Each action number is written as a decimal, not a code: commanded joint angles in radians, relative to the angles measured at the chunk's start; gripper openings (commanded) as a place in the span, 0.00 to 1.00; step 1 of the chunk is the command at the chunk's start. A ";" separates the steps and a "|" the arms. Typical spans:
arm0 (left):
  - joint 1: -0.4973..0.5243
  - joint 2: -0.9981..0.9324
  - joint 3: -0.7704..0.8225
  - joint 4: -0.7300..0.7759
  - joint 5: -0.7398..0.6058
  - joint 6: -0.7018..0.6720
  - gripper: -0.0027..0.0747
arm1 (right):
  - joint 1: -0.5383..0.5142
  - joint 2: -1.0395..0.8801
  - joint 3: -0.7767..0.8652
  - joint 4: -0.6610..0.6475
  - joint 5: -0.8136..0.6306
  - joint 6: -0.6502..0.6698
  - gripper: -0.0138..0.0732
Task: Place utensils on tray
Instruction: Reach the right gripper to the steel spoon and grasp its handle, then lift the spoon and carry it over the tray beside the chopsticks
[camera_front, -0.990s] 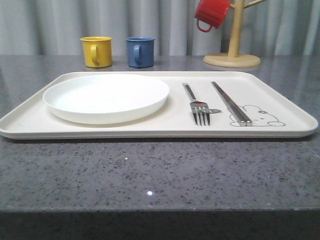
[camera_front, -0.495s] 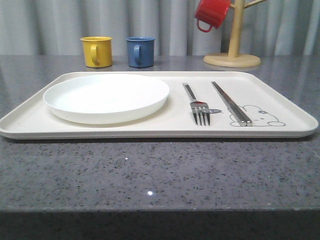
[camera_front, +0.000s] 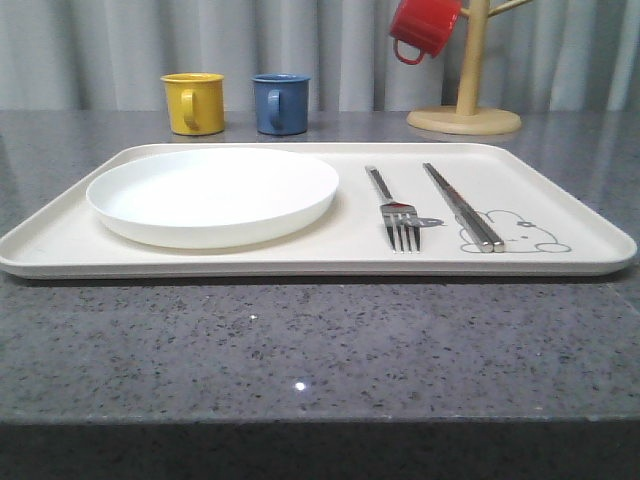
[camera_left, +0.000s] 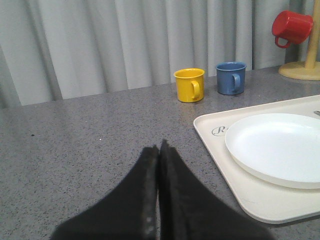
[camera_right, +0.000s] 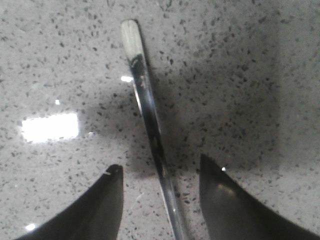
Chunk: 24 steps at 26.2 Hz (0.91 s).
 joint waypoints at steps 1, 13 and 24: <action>-0.002 0.012 -0.025 -0.008 -0.078 -0.010 0.01 | -0.004 -0.032 -0.020 0.001 0.061 -0.013 0.60; -0.002 0.012 -0.025 -0.008 -0.078 -0.010 0.01 | -0.004 -0.021 -0.020 0.001 0.069 -0.013 0.33; -0.002 0.012 -0.025 -0.008 -0.078 -0.010 0.01 | -0.004 -0.057 -0.021 0.001 0.078 -0.011 0.23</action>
